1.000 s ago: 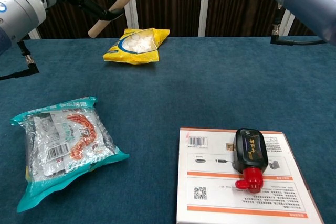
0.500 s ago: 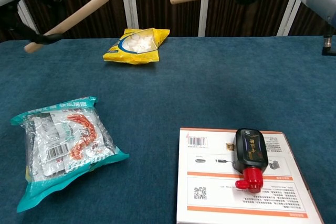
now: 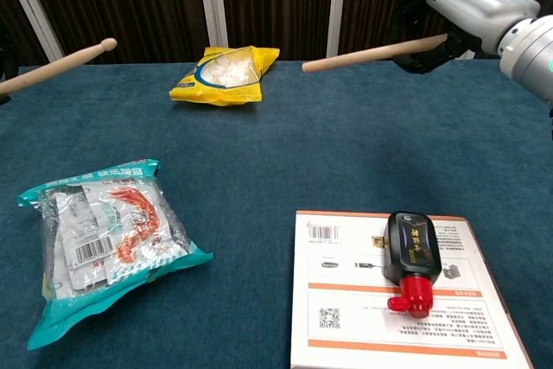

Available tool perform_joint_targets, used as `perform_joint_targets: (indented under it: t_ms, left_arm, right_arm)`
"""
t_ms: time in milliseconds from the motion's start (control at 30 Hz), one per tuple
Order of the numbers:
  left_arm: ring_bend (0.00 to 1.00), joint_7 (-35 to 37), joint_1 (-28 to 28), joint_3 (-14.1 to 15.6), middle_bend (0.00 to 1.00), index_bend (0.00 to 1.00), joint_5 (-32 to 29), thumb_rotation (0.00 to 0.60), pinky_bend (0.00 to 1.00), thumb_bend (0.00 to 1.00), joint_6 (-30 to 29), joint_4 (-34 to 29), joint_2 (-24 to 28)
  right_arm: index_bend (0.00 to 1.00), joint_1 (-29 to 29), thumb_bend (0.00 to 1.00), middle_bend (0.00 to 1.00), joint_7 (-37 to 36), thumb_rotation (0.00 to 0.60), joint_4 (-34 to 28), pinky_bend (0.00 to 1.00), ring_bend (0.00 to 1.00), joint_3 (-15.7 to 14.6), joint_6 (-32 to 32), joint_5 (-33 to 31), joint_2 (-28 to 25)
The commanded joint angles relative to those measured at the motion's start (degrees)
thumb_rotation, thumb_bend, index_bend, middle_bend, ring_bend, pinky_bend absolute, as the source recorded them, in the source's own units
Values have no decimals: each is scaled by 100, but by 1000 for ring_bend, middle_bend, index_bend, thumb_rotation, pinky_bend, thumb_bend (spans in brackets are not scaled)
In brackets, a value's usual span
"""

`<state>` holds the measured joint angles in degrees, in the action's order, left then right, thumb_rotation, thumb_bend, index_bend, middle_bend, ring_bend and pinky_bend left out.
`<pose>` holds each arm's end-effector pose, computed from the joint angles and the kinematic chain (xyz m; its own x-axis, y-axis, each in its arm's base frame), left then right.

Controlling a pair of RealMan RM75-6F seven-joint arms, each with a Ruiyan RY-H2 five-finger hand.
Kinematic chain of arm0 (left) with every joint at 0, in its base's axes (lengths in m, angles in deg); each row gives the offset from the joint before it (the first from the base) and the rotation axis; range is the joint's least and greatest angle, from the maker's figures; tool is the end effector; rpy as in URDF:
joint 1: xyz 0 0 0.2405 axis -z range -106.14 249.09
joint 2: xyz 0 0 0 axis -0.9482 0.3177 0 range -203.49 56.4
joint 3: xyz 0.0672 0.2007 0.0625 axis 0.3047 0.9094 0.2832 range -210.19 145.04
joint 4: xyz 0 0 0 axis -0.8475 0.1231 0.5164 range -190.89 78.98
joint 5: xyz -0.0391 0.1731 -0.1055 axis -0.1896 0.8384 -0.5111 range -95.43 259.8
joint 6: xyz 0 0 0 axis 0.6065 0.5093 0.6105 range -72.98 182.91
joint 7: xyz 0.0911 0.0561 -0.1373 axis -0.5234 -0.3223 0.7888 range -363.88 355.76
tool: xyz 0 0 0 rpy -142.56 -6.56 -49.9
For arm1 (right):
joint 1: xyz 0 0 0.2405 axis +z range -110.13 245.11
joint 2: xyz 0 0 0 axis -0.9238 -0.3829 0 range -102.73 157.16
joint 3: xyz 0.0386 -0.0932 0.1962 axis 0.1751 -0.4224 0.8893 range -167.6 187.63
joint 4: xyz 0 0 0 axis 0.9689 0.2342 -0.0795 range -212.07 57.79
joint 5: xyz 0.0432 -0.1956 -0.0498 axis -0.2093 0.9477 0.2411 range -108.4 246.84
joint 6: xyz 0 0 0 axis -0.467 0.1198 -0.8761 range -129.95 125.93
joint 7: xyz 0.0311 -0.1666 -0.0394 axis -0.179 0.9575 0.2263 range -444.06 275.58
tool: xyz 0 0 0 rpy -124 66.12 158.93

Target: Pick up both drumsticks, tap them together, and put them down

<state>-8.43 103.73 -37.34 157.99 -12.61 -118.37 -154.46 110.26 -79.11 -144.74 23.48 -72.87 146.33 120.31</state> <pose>-0.2541 0.3661 0.0936 0.6257 -0.0195 0.7798 0.7653 -0.1778 -0.6186 -0.1106 -0.3875 0.0356 0.3227 0.1247 0.9382 -0.8536 -0.3900 0.3454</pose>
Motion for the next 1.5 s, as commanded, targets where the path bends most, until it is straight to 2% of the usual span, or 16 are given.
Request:
perform_joint_targets:
  t_ms: [33,267,500,700,767,833,867,900,1000,1100,1267,1333,1433,1500]
  left_arm:
    - [134,185,70,52,660,685,-15,600,0,571,361,860,-458]
    - [134,297,260,171,660,684,285,600,0,571,565,2135,-1146]
    - [134,209,451,360,653,680,674,600,0,572,576,2947,-1621]
    - [132,160,615,363,630,658,830,600,0,571,550,3352,-1916]
    - [111,167,645,298,583,614,796,600,0,571,546,3385,-1982]
    - [58,95,658,216,474,504,698,600,0,571,662,3385,-2027]
    - [26,-4,659,157,387,414,600,600,0,570,808,3349,-2037]
    - [7,-85,659,117,305,329,534,600,0,569,902,3306,-2033]
    - [0,-554,626,-100,159,189,138,600,0,566,1368,2962,-1927]
    - [0,-1074,559,-323,72,124,-249,600,0,564,1566,2406,-1690]
    - [0,-1850,365,-679,21,93,-912,600,0,563,1539,1045,-1034]
    - [0,-1962,274,-788,10,83,-1129,600,0,562,1484,448,-746]
    - [0,-2077,106,-874,0,59,-1406,600,0,552,1383,-439,-267]
    - [0,-2145,2,-891,0,39,-1537,600,0,538,1302,-919,22]
  right_arm:
    - [739,4,455,636,-56,600,101,12,391,-48,2,73,134]
    - [739,34,456,636,-144,600,351,15,391,-44,72,71,486]
    - [740,61,455,636,-219,600,578,21,391,-11,148,38,729]
    - [740,45,455,636,-265,600,708,21,391,1,157,53,816]
    - [739,41,455,636,-272,600,718,21,391,18,155,52,824]
    - [740,43,455,636,-259,600,720,21,391,32,166,50,824]
    - [740,48,455,636,-243,600,718,21,391,45,181,40,827]
    - [740,53,455,636,-228,600,715,21,391,56,199,27,830]
    - [740,80,456,636,-116,600,693,21,390,130,304,-86,840]
    - [735,125,456,634,45,600,674,21,388,208,466,-239,842]
    - [665,198,455,556,320,600,748,17,349,341,820,-583,845]
    - [576,205,455,489,371,600,785,7,315,368,931,-694,852]
    - [335,167,452,330,541,600,816,0,228,345,1169,-915,809]
    - [176,124,412,222,779,600,782,0,167,341,1333,-1144,755]
